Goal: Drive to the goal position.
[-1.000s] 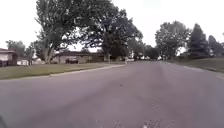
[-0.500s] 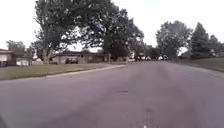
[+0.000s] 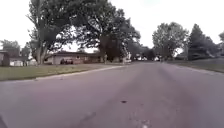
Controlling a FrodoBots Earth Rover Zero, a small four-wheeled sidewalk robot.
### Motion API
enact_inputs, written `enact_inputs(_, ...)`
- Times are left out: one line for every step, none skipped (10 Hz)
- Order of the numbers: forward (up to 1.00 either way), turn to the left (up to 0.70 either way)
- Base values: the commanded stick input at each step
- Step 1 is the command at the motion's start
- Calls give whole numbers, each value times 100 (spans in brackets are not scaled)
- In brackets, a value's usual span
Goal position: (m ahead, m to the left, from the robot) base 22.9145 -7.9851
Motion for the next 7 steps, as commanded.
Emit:
enact_inputs(100, -4)
enact_inputs(100, -10)
enact_inputs(100, -31)
enact_inputs(100, -40)
enact_inputs(100, 0)
enact_inputs(100, 0)
enact_inputs(100, 0)
